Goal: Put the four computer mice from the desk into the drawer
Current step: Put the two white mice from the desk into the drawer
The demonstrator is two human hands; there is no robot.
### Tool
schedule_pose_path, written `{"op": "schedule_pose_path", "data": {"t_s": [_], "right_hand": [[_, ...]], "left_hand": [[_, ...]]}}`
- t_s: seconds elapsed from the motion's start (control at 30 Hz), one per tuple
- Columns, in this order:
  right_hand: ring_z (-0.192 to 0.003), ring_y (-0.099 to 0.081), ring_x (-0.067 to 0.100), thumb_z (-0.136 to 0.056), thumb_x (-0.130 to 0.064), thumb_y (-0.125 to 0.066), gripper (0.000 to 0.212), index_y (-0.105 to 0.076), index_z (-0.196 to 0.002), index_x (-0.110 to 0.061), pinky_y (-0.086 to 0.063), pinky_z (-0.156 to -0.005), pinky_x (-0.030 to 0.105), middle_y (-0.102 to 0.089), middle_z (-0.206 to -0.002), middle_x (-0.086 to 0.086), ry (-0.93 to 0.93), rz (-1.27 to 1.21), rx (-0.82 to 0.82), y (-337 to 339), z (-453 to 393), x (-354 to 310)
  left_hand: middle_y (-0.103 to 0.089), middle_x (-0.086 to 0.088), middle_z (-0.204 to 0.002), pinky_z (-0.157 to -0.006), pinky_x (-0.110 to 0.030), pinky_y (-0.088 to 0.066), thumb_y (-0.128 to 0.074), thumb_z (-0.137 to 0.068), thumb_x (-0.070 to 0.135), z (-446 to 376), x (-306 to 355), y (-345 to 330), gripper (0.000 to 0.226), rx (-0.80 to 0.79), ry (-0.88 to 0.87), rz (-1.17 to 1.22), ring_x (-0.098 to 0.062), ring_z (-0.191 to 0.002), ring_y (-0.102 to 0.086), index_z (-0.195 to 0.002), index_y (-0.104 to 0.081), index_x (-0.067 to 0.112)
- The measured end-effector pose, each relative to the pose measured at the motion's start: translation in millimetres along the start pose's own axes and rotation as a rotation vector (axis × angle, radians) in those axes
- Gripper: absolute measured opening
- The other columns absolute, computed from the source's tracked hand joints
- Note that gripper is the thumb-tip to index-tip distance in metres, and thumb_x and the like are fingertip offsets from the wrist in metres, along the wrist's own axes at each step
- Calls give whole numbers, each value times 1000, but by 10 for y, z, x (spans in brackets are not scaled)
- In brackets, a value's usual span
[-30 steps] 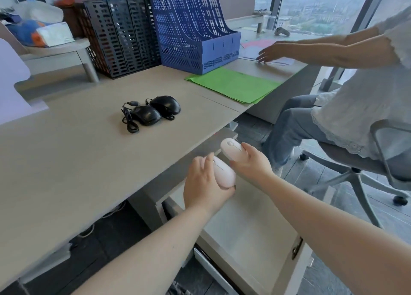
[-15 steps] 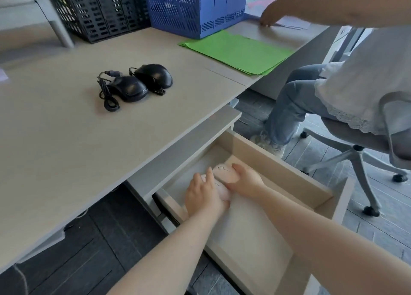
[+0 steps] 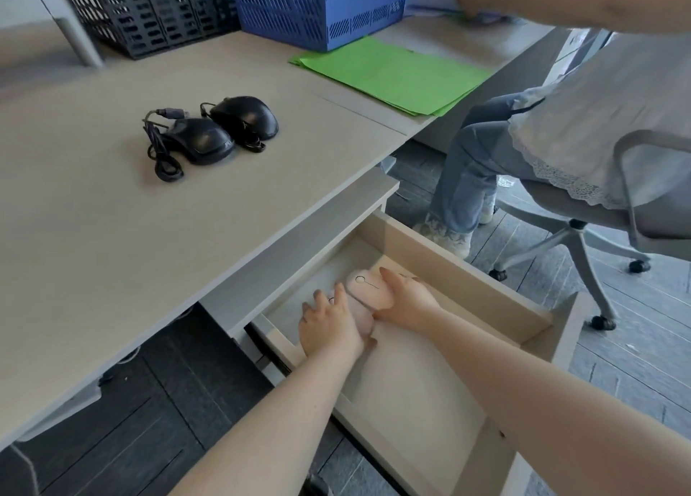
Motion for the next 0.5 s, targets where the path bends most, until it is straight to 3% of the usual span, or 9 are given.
{"op": "schedule_pose_path", "data": {"t_s": [0.23,0.5], "right_hand": [[-136,-36,29,-80,-30,-71,80,-30,-148,-23,-41,-108,42,-49,-143,2,-34,10,24,316,170,29],[-116,-56,25,-88,-40,-61,46,-58,-126,-16,-47,-98,34,-63,-124,4,50,34,54,667,476,-322]], "left_hand": [[-25,-9,-150,-106,-38,-33,-66,-78,52,244,109,524,90,99,-181,-21,-27,-138,-28,-147,-17,22],[-55,-7,-124,-85,-39,-44,-51,-91,40,583,204,1285,39,261,-266,0,-30,-115,-54,-121,-51,14]]}}
Point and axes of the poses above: each hand's wrist, its own z-axis away from the middle knuckle, its own y-axis out of the back of the hand, x = y × z, the point moved 7 cm from there along -z, towards the middle knuckle
